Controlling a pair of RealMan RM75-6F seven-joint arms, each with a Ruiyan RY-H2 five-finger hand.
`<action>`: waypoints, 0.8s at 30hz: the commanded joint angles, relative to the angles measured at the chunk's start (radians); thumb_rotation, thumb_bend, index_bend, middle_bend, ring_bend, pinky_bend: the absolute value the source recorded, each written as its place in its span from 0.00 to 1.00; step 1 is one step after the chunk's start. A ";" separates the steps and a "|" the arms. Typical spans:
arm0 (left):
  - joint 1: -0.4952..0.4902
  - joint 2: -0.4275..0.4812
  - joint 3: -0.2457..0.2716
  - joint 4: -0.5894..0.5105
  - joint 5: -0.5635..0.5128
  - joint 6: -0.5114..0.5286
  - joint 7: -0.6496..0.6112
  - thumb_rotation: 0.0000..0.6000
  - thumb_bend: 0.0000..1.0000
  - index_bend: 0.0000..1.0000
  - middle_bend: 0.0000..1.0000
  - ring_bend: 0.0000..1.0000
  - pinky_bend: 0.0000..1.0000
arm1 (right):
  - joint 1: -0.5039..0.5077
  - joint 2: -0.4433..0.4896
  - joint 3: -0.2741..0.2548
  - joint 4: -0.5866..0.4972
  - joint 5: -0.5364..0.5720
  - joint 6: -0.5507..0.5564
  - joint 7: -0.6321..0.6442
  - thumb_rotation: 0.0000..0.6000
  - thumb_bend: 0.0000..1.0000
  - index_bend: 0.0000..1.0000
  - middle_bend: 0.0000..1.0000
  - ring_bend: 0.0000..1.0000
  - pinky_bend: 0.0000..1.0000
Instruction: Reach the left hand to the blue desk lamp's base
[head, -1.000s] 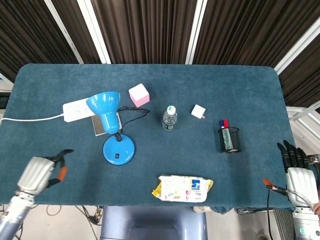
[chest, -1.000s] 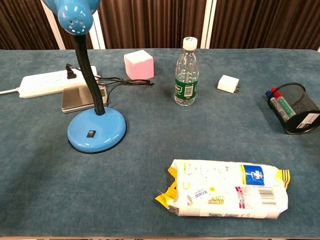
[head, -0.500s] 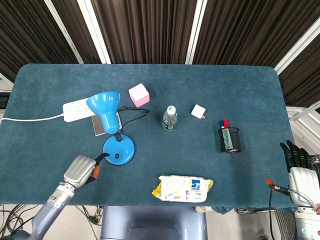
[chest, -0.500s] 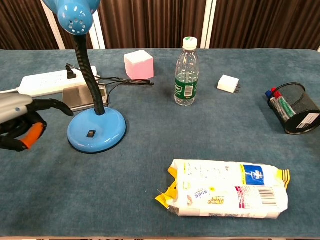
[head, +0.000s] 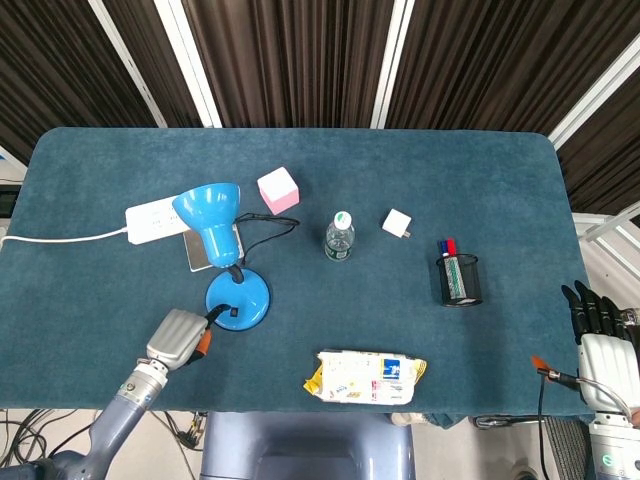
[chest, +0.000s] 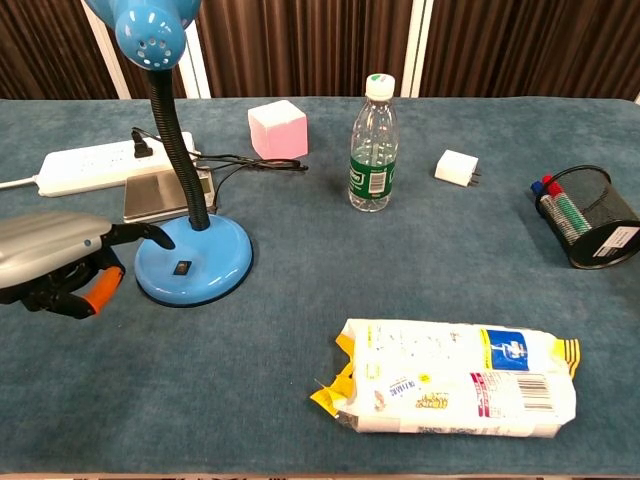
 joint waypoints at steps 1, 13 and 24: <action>-0.007 -0.006 0.004 0.011 -0.003 -0.007 -0.008 1.00 0.76 0.15 0.73 0.80 0.89 | 0.001 -0.001 0.000 0.000 0.002 -0.001 -0.002 1.00 0.11 0.01 0.02 0.04 0.00; -0.020 -0.027 0.019 0.033 -0.012 0.000 -0.007 1.00 0.75 0.14 0.73 0.80 0.89 | 0.000 -0.002 0.002 -0.001 0.007 -0.001 -0.002 1.00 0.11 0.01 0.02 0.04 0.00; -0.040 -0.020 0.026 0.030 -0.033 -0.016 -0.008 1.00 0.75 0.14 0.72 0.80 0.89 | 0.001 -0.003 0.002 -0.001 0.009 -0.005 -0.004 1.00 0.11 0.01 0.02 0.04 0.00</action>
